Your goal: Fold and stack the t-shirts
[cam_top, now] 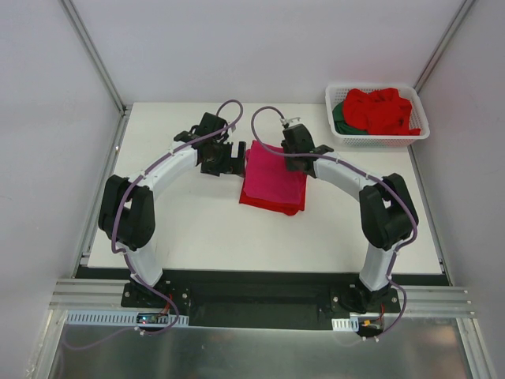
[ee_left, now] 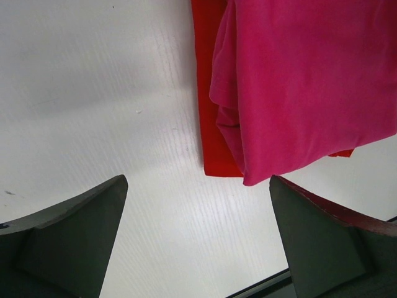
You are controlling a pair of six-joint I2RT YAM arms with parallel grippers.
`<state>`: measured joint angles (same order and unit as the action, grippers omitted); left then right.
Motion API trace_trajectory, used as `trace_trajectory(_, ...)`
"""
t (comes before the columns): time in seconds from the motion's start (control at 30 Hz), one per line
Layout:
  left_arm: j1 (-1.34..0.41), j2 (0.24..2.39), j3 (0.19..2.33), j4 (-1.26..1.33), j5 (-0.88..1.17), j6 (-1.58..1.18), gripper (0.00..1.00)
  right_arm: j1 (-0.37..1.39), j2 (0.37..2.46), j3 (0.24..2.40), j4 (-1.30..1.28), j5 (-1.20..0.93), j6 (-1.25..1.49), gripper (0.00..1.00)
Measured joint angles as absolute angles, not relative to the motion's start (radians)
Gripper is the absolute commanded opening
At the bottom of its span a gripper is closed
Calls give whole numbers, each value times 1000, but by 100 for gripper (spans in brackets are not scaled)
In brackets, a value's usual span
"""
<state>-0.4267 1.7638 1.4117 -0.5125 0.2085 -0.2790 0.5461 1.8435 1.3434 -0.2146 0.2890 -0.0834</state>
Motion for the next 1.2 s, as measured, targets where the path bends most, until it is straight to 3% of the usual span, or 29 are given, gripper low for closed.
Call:
trace_trajectory(0.4,-427,1764,1411,-513,208,-279,99,546,1883,1358,-235,287,-83,29)
trace_trajectory(0.63,-427,1764,1410,-513,208,-279,99,546,1890,1365,-243,287,-91,1)
trace_trajectory(1.2,-427,1764,1410,-513,209,-279,99,547,1844,1365,-277,327,-98,1)
